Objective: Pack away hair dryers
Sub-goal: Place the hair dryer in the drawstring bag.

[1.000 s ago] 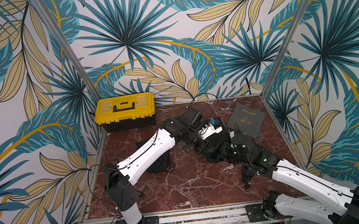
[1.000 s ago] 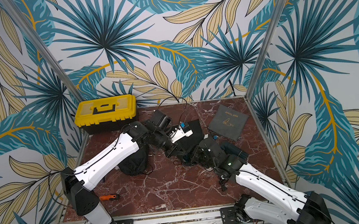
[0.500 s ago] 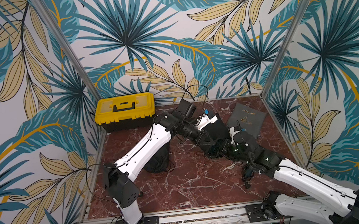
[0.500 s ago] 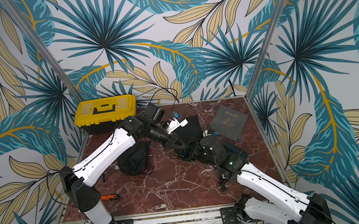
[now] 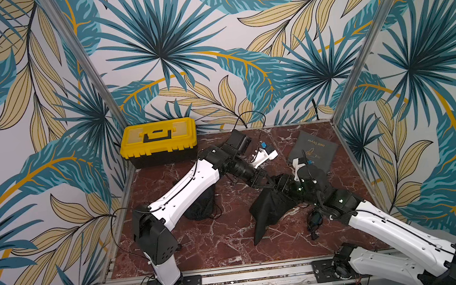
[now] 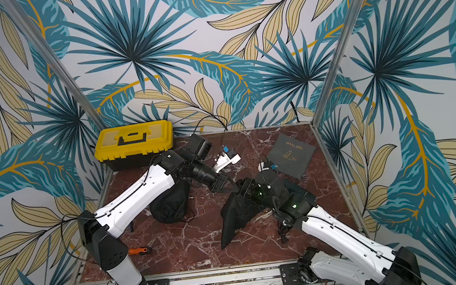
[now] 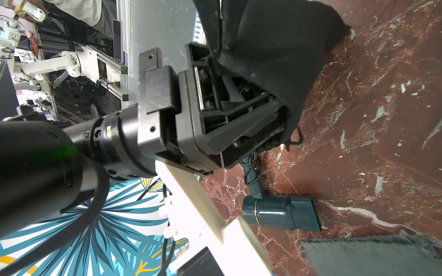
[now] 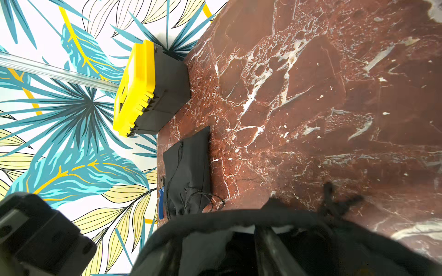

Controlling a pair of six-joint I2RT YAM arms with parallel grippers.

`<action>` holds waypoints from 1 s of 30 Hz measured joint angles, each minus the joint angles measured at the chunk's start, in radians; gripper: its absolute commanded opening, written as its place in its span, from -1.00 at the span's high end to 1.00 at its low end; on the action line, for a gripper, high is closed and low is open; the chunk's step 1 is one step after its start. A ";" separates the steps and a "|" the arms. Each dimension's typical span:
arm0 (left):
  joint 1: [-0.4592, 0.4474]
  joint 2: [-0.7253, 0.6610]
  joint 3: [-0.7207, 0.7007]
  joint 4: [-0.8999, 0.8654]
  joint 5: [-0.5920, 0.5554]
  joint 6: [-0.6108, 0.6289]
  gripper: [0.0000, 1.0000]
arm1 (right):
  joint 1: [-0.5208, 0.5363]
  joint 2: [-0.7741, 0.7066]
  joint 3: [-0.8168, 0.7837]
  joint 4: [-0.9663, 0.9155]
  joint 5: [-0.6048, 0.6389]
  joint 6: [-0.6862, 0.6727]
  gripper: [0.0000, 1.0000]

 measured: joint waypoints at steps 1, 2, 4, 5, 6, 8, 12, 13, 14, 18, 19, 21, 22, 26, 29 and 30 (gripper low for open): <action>0.005 -0.001 0.000 -0.001 0.004 0.000 1.00 | 0.000 -0.001 0.006 -0.006 0.000 -0.004 0.00; 0.014 -0.002 0.001 -0.002 0.008 0.001 1.00 | 0.000 -0.003 0.016 -0.017 0.000 -0.011 0.00; 0.040 -0.005 0.001 -0.006 0.011 0.003 1.00 | 0.000 -0.013 0.041 -0.042 -0.002 -0.026 0.01; 0.055 -0.007 0.001 -0.008 0.010 0.005 1.00 | 0.000 -0.022 0.059 -0.058 -0.003 -0.035 0.01; 0.069 -0.008 0.001 -0.010 0.010 0.010 1.00 | 0.000 -0.031 0.077 -0.074 -0.003 -0.045 0.01; 0.093 -0.010 0.001 -0.015 0.008 0.021 1.00 | 0.000 -0.051 0.109 -0.109 -0.003 -0.064 0.01; 0.110 -0.020 0.002 -0.039 -0.018 0.075 1.00 | 0.000 -0.080 0.161 -0.210 0.019 -0.106 0.01; 0.109 -0.022 0.002 -0.045 -0.023 0.088 1.00 | 0.000 -0.082 0.168 -0.237 0.027 -0.118 0.01; 0.110 -0.023 0.005 -0.055 -0.027 0.107 1.00 | 0.000 -0.079 0.175 -0.267 0.036 -0.131 0.01; 0.113 -0.023 0.008 -0.087 -0.044 0.167 1.00 | 0.000 -0.031 0.191 -0.362 0.068 -0.171 0.01; 0.114 -0.023 0.008 -0.090 -0.049 0.176 1.00 | 0.000 -0.015 0.191 -0.376 0.073 -0.172 0.00; 0.115 -0.023 0.008 -0.097 -0.060 0.201 1.00 | 0.000 0.007 0.185 -0.393 0.082 -0.167 -0.01; 0.116 -0.024 0.008 -0.100 -0.066 0.212 1.00 | 0.000 0.007 0.171 -0.391 0.086 -0.161 -0.01; 0.116 -0.025 0.007 -0.111 -0.095 0.248 1.00 | 0.000 -0.056 0.056 -0.347 0.099 -0.105 -0.06; 0.117 -0.033 0.005 -0.116 -0.111 0.266 1.00 | 0.000 -0.120 -0.028 -0.311 0.102 -0.049 -0.06; 0.117 -0.037 0.005 -0.117 -0.115 0.270 1.00 | 0.000 -0.134 -0.048 -0.299 0.103 -0.029 -0.06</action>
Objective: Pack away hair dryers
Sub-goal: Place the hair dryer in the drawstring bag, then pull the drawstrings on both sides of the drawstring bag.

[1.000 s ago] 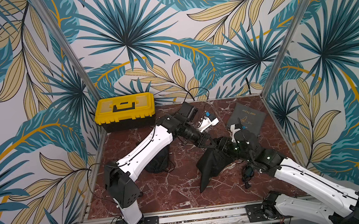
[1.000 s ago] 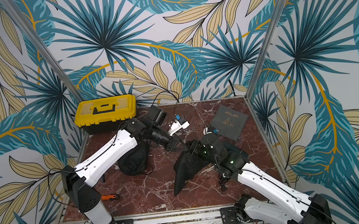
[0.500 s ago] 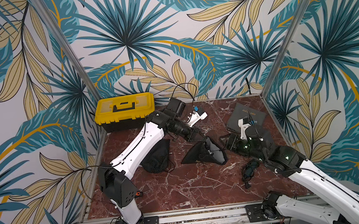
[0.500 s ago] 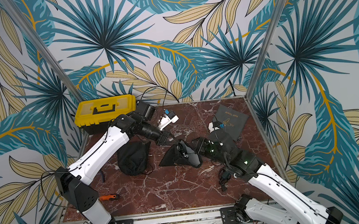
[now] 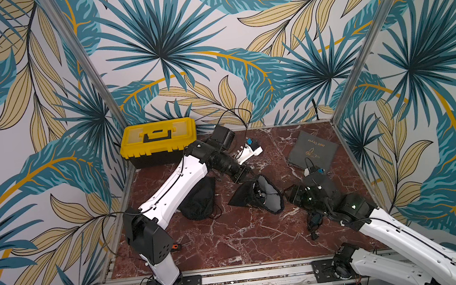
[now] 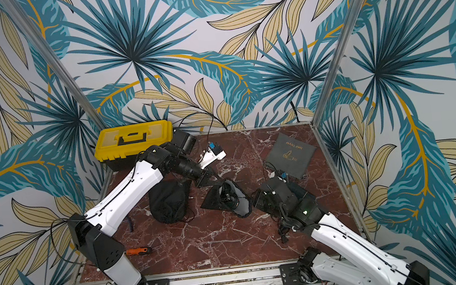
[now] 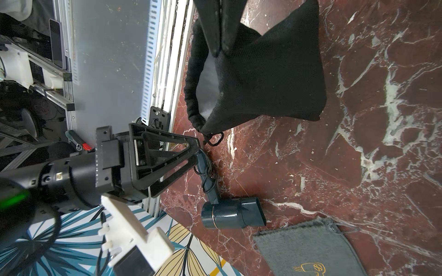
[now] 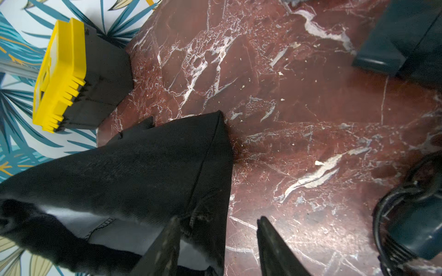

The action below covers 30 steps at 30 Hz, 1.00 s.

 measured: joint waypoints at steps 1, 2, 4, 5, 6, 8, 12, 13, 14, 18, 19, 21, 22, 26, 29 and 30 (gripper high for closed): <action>0.000 -0.002 0.000 -0.002 -0.004 0.004 1.00 | 0.000 -0.011 -0.019 0.019 0.000 0.018 -0.06; 0.001 -0.004 0.000 -0.002 -0.008 0.007 1.00 | 0.000 -0.022 -0.040 0.042 0.003 0.036 -0.06; 0.001 -0.005 0.000 -0.002 -0.012 0.012 1.00 | 0.000 -0.040 -0.077 0.084 0.007 0.064 -0.07; 0.001 -0.005 -0.002 -0.002 -0.014 0.013 1.00 | 0.000 -0.051 -0.096 0.108 0.011 0.079 -0.09; 0.001 -0.005 -0.003 -0.003 -0.015 0.014 1.00 | 0.000 -0.061 -0.111 0.128 0.014 0.090 -0.08; 0.002 -0.005 -0.006 -0.003 -0.019 0.015 1.00 | 0.000 -0.074 -0.129 0.164 0.021 0.114 -0.08; 0.003 -0.005 -0.012 -0.003 -0.019 0.019 1.00 | -0.007 -0.077 -0.145 0.251 0.021 0.148 -0.08; 0.004 -0.005 -0.013 -0.003 -0.019 0.019 1.00 | -0.011 -0.072 -0.146 0.270 0.021 0.155 -0.08; 0.004 -0.005 -0.015 -0.002 -0.019 0.019 1.00 | -0.015 -0.065 -0.148 0.289 0.019 0.162 -0.08; 0.004 -0.005 -0.017 -0.003 -0.018 0.020 1.00 | -0.033 -0.010 -0.160 0.382 -0.013 0.192 -0.08; 0.005 -0.005 -0.017 -0.003 -0.018 0.020 1.00 | -0.035 0.006 -0.166 0.402 -0.022 0.199 -0.08; 0.005 -0.005 -0.017 -0.003 -0.019 0.020 1.00 | -0.037 0.028 -0.177 0.430 -0.035 0.211 -0.08; 0.005 -0.005 -0.017 -0.003 -0.019 0.020 1.00 | -0.037 0.034 -0.182 0.439 -0.039 0.217 -0.08; 0.005 -0.005 -0.017 -0.003 -0.019 0.021 1.00 | -0.041 0.038 -0.189 0.463 -0.048 0.236 -0.04; 0.005 -0.005 -0.017 -0.003 -0.019 0.021 1.00 | -0.042 0.038 -0.192 0.484 -0.055 0.249 0.09; 0.005 -0.005 -0.017 -0.003 -0.019 0.020 1.00 | -0.042 0.038 -0.195 0.491 -0.058 0.255 0.11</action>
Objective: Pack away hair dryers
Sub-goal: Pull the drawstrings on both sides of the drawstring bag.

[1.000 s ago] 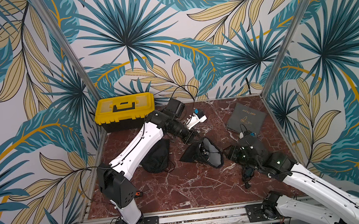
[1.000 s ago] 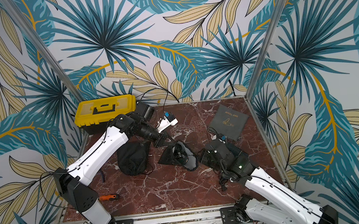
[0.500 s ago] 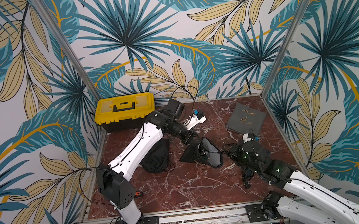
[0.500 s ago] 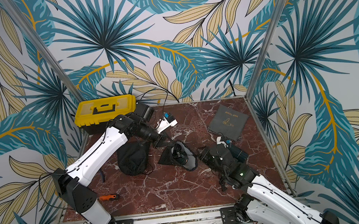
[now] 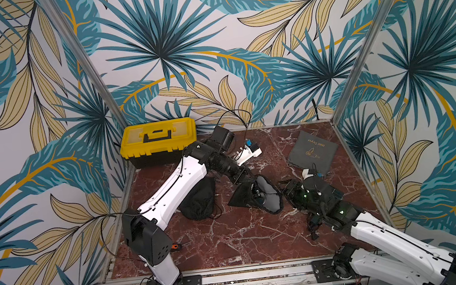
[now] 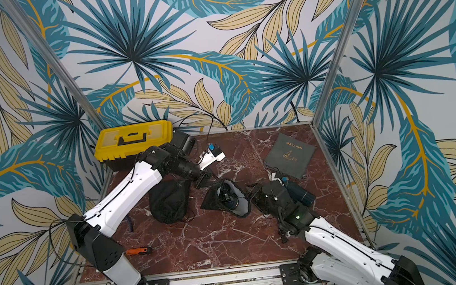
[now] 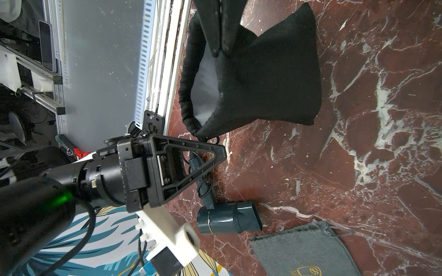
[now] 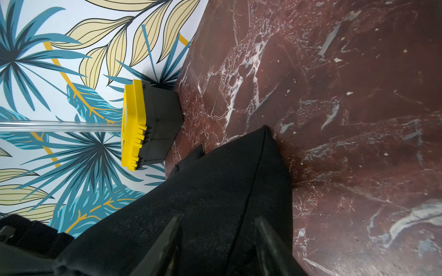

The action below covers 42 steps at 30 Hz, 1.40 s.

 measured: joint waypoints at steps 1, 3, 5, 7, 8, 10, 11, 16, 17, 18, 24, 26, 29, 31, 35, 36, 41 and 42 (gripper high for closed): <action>0.000 0.000 0.000 0.000 0.000 0.000 1.00 | 0.000 0.000 -0.003 0.004 -0.003 0.004 0.11; 0.000 0.000 0.000 0.000 0.000 0.000 1.00 | 0.000 0.000 -0.007 0.009 -0.007 0.013 0.21; 0.001 0.000 0.000 0.000 0.000 0.000 1.00 | -0.001 0.000 -0.015 0.021 -0.011 0.023 0.23; 0.002 0.000 0.000 0.000 0.000 0.000 1.00 | -0.001 0.000 -0.024 0.024 -0.014 0.027 0.24; 0.003 0.000 0.000 0.000 0.000 0.000 1.00 | -0.001 -0.001 -0.029 0.024 -0.015 0.031 0.24; 0.005 0.000 0.000 0.000 0.000 0.000 1.00 | -0.001 -0.006 -0.039 0.023 -0.015 0.035 0.27; 0.006 0.000 0.000 0.000 0.000 0.000 1.00 | -0.001 -0.009 -0.043 0.021 -0.015 0.037 0.29; 0.007 0.000 0.000 0.000 0.000 0.000 1.00 | -0.004 -0.011 -0.053 0.021 -0.019 0.050 0.46; 0.007 0.000 0.000 0.000 0.000 0.000 1.00 | -0.004 -0.011 -0.054 0.021 -0.018 0.050 0.50; 0.008 0.000 0.000 0.000 0.000 0.000 1.00 | -0.005 -0.011 -0.054 0.021 -0.018 0.051 0.56; 0.009 0.002 0.000 0.000 -0.002 0.001 1.00 | -0.017 -0.016 -0.055 0.023 -0.016 0.048 0.99; 0.010 0.005 0.000 -0.002 -0.004 0.001 1.00 | -0.021 -0.017 -0.053 0.021 -0.013 0.042 1.00; 0.013 0.014 0.000 -0.010 -0.003 0.001 1.00 | -0.026 -0.005 -0.028 0.006 -0.010 0.024 1.00; 0.019 0.020 0.000 -0.013 -0.003 0.005 0.68 | -0.027 0.014 0.001 -0.002 -0.008 0.010 1.00; 0.045 0.020 0.000 -0.015 0.008 0.016 0.06 | -0.027 0.053 0.054 -0.003 -0.007 -0.023 1.00; 0.054 0.020 0.000 -0.015 0.012 0.016 -0.06 | -0.027 0.062 0.065 -0.003 -0.008 -0.031 1.00; 0.095 0.020 0.000 -0.016 0.036 0.012 -0.17 | -0.027 0.103 0.101 -0.003 -0.018 -0.071 1.00; 0.103 0.020 -0.002 -0.016 0.041 0.012 -0.04 | -0.027 0.107 0.101 -0.002 -0.023 -0.080 1.00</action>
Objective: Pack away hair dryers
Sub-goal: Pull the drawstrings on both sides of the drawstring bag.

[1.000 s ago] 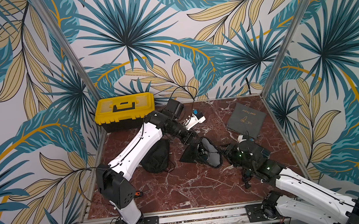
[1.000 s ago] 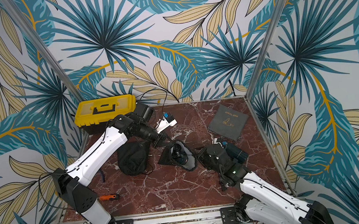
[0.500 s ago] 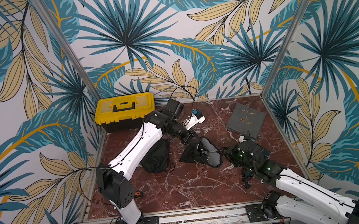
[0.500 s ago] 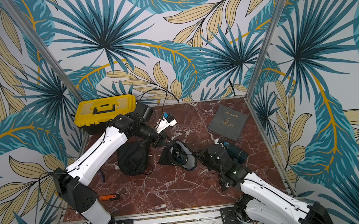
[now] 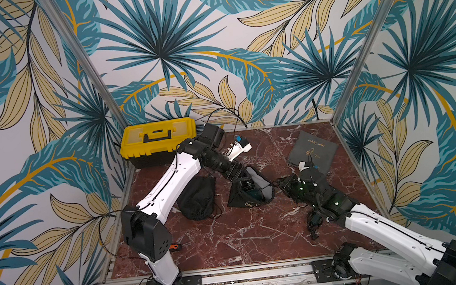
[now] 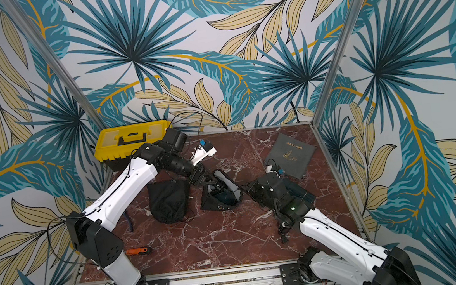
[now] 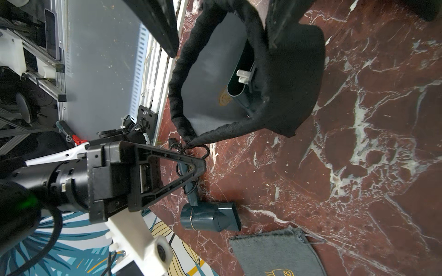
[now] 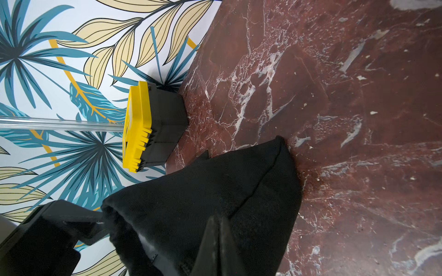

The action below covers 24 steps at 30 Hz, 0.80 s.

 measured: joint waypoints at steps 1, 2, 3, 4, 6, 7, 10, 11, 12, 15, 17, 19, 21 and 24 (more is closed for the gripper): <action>0.005 0.000 -0.001 0.000 0.003 -0.003 0.06 | 0.000 0.003 0.000 0.000 -0.004 -0.008 1.00; 0.009 0.000 -0.003 0.000 0.009 -0.002 0.08 | -0.001 0.006 0.000 0.000 -0.008 -0.015 1.00; 0.011 0.000 -0.005 0.000 0.015 0.002 0.00 | -0.001 0.009 0.002 -0.002 -0.013 -0.025 1.00; 0.013 0.000 -0.006 0.000 0.017 0.005 -0.11 | -0.001 0.011 0.005 -0.003 -0.016 -0.032 1.00; 0.016 0.000 -0.006 0.000 0.023 0.005 -0.16 | -0.001 0.011 0.012 -0.006 -0.023 -0.052 1.00; 0.016 0.000 -0.006 0.000 0.024 0.003 -0.16 | -0.001 0.011 0.017 -0.008 -0.026 -0.061 1.00; 0.022 0.000 -0.006 0.000 0.031 0.010 -0.35 | -0.001 0.011 0.043 -0.017 -0.035 -0.097 1.00; 0.024 0.000 -0.006 0.000 0.035 0.011 -0.42 | -0.001 0.011 0.055 -0.024 -0.039 -0.111 1.00; 0.029 0.000 -0.007 0.001 0.039 0.013 -0.51 | -0.001 0.011 0.068 -0.033 -0.042 -0.127 1.00; 0.049 0.000 -0.015 0.001 0.049 0.020 -0.69 | -0.001 0.011 0.101 -0.055 -0.053 -0.169 1.00; 0.068 -0.001 -0.026 0.000 0.057 0.023 -0.80 | -0.001 0.011 0.112 -0.061 -0.060 -0.191 1.00; 0.087 -0.001 -0.034 -0.001 0.062 0.026 -0.90 | -0.001 0.013 0.117 -0.066 -0.067 -0.209 1.00; 0.102 -0.001 -0.036 -0.002 0.065 0.028 -0.99 | -0.001 0.018 0.117 -0.068 -0.075 -0.225 1.00; 0.116 -0.004 -0.036 -0.002 0.068 0.027 -0.99 | -0.001 0.030 0.118 -0.071 -0.089 -0.240 1.00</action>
